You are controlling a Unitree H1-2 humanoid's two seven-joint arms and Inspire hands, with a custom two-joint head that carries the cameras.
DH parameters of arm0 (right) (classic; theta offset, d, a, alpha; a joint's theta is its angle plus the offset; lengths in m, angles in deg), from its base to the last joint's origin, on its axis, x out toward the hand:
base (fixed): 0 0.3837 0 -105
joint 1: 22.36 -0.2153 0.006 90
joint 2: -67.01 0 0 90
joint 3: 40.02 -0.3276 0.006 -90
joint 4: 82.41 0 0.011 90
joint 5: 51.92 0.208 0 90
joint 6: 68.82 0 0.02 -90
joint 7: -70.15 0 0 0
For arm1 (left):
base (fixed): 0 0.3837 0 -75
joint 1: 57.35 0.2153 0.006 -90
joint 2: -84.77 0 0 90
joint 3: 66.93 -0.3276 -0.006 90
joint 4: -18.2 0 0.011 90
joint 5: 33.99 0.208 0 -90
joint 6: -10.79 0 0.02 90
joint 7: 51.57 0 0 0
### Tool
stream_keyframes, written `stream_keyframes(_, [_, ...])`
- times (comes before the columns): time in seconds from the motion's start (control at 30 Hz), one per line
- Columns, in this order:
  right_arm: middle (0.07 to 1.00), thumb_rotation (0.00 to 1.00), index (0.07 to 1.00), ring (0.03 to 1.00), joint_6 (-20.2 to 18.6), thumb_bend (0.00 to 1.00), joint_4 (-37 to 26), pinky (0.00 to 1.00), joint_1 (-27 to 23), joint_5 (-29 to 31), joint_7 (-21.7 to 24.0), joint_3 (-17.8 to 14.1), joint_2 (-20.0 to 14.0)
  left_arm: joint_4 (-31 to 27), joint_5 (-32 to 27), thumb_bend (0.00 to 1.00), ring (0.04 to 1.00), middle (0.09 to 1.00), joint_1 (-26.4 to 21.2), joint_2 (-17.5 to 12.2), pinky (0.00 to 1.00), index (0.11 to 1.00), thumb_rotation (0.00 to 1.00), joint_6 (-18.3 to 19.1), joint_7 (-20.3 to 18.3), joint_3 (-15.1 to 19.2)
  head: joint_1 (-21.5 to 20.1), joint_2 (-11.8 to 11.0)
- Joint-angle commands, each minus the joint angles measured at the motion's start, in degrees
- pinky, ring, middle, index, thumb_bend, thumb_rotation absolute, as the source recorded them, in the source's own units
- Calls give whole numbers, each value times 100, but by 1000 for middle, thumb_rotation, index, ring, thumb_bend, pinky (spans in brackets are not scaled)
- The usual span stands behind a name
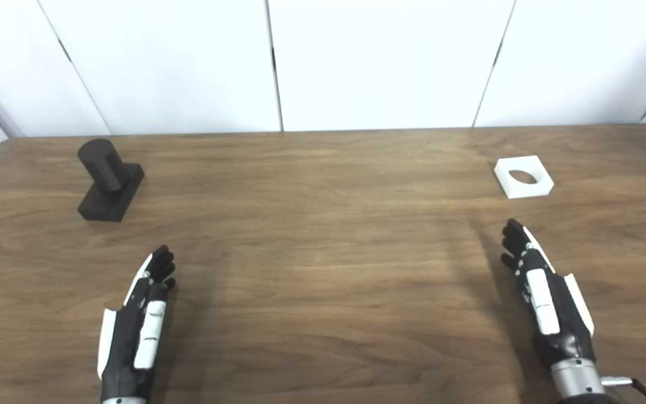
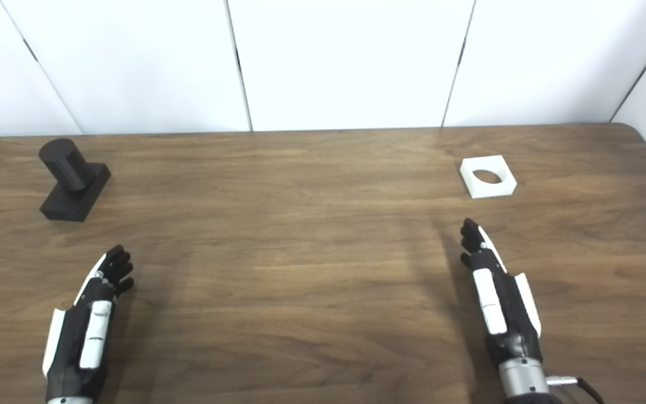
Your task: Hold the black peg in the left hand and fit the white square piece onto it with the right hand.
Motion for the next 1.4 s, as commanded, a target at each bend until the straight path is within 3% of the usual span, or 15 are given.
stream_keyframes(0.0, [941, 1000, 934, 940, 160, 493, -63, 923, -129, -53, -29, -16, 96, 74, 84, 624, 905, 912, -120, 174, 886, 911, 886, -111, 20, -17, -18, 7])
stream_keyframes(0.33, [947, 934, 927, 971, 176, 490, -63, 989, -127, -125, -17, 9, 68, 94, 87, 639, 893, 905, -118, 189, 872, 906, 882, -168, 28, -12, -23, 8])
stream_keyframes(0.7, [947, 951, 927, 956, 193, 493, -49, 964, -137, -38, 12, -1, 63, 77, 98, 627, 888, 899, -125, 177, 867, 900, 870, -168, 21, -8, 90, -12])
stream_keyframes(1.0, [968, 966, 953, 977, 288, 438, 8, 996, -105, 260, 138, -125, -68, 123, 148, 658, 890, 899, -108, 377, 872, 891, 837, -208, 88, -129, 1095, -317])
stream_keyframes(1.17, [964, 997, 966, 972, 500, 402, 175, 988, -103, 447, 267, -234, -158, 115, 471, 640, 907, 906, -19, 523, 893, 889, 856, -202, 243, -331, 1906, -711])
stream_keyframes(1.37, [970, 1000, 964, 979, 575, 423, 350, 986, -146, 519, 367, -312, -190, 377, 670, 640, 918, 909, -96, 543, 886, 893, 857, -381, 348, -550, 2445, -1156])
